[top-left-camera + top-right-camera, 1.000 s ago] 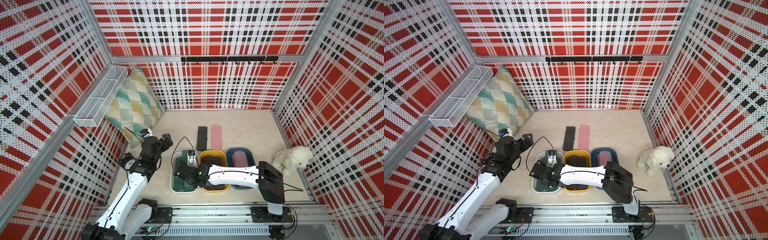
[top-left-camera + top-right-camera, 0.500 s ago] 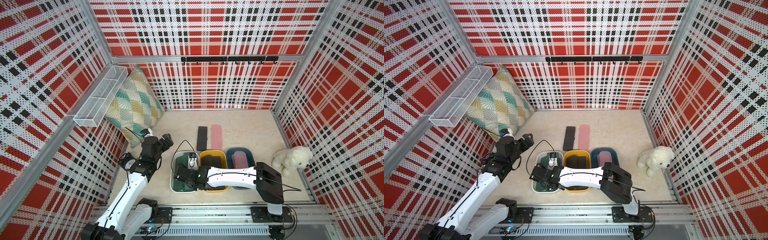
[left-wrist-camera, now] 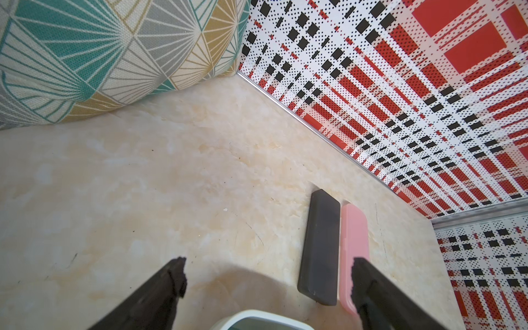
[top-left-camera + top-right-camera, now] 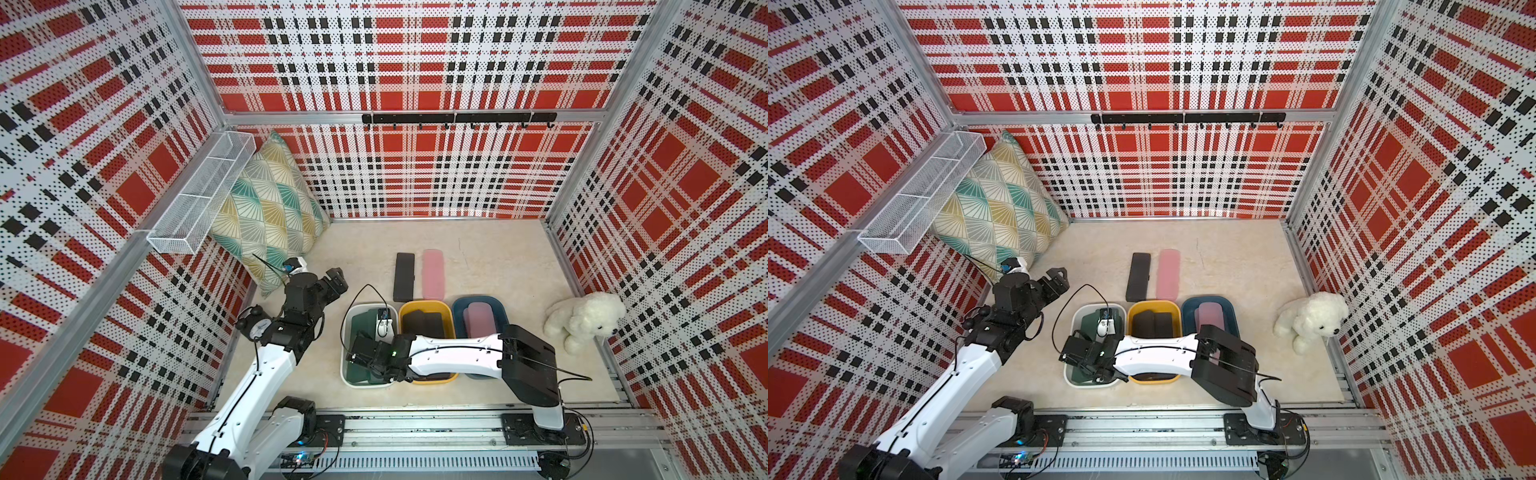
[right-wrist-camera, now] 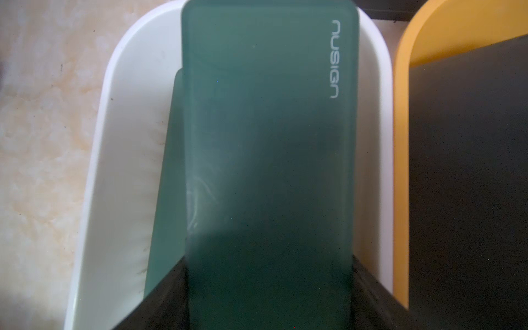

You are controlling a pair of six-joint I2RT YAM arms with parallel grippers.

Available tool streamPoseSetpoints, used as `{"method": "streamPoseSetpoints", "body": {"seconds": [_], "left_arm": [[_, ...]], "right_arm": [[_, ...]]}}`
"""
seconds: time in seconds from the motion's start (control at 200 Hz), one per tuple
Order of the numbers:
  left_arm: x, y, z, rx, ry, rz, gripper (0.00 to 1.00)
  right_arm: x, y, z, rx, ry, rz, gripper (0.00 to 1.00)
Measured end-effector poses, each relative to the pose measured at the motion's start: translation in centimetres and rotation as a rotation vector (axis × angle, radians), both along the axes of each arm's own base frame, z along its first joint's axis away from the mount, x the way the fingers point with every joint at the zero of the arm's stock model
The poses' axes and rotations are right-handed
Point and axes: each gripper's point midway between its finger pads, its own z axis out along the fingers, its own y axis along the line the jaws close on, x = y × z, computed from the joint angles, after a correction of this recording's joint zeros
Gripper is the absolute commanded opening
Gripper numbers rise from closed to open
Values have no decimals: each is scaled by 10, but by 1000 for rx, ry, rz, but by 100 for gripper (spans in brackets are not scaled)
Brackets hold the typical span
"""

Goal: Place the pencil cases by color into the storage box
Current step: Place the pencil case at the storage box.

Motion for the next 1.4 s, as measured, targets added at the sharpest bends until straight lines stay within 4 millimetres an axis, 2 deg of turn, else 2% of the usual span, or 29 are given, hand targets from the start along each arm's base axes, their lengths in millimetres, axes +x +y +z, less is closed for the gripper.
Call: {"method": "streamPoseSetpoints", "body": {"seconds": [0.281, 0.586, 0.972, 1.232, 1.398], "left_arm": [[0, 0, 0, 1, 0, 0, 95], [0, -1, 0, 0, 0, -3, 96], [-2, -12, 0, -12, -2, -14, 96], [-2, -33, -7, -9, 16, -58, 96], [4, -43, -26, 10, 73, -81, 95]], "right_arm": [[0, 4, 0, -4, 0, 12, 89], [1, 5, 2, -3, -4, 18, 94], [5, 5, 25, -50, -65, 32, 96], [9, -3, 38, -107, -129, 25, 97], [15, -27, 55, -169, -200, -17, 97]]}}
